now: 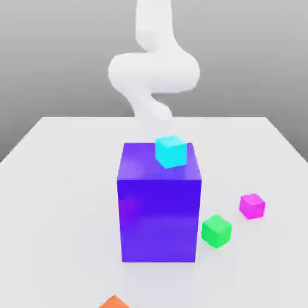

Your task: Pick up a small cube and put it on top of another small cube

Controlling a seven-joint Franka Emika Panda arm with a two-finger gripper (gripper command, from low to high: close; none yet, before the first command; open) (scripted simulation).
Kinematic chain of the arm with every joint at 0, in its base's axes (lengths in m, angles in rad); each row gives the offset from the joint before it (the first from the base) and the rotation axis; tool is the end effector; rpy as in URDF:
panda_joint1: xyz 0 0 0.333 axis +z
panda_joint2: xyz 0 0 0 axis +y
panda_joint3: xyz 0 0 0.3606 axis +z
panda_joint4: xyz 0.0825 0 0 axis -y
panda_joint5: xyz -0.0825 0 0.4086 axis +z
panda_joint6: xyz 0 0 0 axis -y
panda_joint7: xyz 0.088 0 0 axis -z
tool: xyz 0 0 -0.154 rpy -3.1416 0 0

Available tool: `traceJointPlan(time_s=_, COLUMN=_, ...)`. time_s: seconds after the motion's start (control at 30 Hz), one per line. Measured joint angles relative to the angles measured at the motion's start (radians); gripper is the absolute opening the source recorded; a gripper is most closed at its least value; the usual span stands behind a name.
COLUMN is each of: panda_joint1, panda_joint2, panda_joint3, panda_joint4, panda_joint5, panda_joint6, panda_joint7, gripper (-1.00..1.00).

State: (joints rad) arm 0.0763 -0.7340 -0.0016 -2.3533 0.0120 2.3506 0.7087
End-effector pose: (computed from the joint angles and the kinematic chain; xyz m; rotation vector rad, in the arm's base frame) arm 0.3990 0.0302 0.6628 -2.5584 0.8467 -0.9469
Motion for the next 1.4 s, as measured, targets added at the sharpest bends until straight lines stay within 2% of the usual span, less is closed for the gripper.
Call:
traceJointPlan(time_s=0.33, panda_joint1=0.296, panda_joint2=0.267, panda_joint3=0.024, panda_joint4=-0.215, panda_joint5=0.052, panda_joint6=0.204, panda_joint7=-0.369, gripper=0.0)
traceJointPlan(time_s=0.73, panda_joint1=0.594, panda_joint2=0.58, panda_joint3=0.122, panda_joint4=-0.469, panda_joint5=0.074, panda_joint6=0.446, panda_joint7=-0.775, gripper=0.0)
traceJointPlan(time_s=0.87, panda_joint1=0.668, panda_joint2=0.685, panda_joint3=0.173, panda_joint4=-0.551, panda_joint5=0.024, panda_joint6=0.529, panda_joint7=-0.867, gripper=0.0)
traceJointPlan(time_s=0.93, panda_joint1=0.668, panda_joint2=0.751, panda_joint3=0.17, panda_joint4=-0.555, panda_joint5=-0.025, panda_joint6=0.581, panda_joint7=-0.855, gripper=0.0)
traceJointPlan(time_s=1.03, panda_joint1=0.713, panda_joint2=0.858, panda_joint3=0.105, panda_joint4=-0.539, panda_joint5=-0.111, panda_joint6=0.667, panda_joint7=-0.801, gripper=0.0)
traceJointPlan(time_s=1.13, panda_joint1=0.786, panda_joint2=0.966, panda_joint3=0.027, panda_joint4=-0.52, panda_joint5=-0.135, panda_joint6=0.755, panda_joint7=-0.781, gripper=0.0)
traceJointPlan(time_s=1.17, panda_joint1=0.8, panda_joint2=0.991, panda_joint3=0.013, panda_joint4=-0.516, panda_joint5=-0.137, panda_joint6=0.775, panda_joint7=-0.779, gripper=-1.0)
traceJointPlan(time_s=1.4, panda_joint1=0.802, panda_joint2=0.991, panda_joint3=0.011, panda_joint4=-0.516, panda_joint5=-0.14, panda_joint6=0.774, panda_joint7=-0.776, gripper=-1.0)
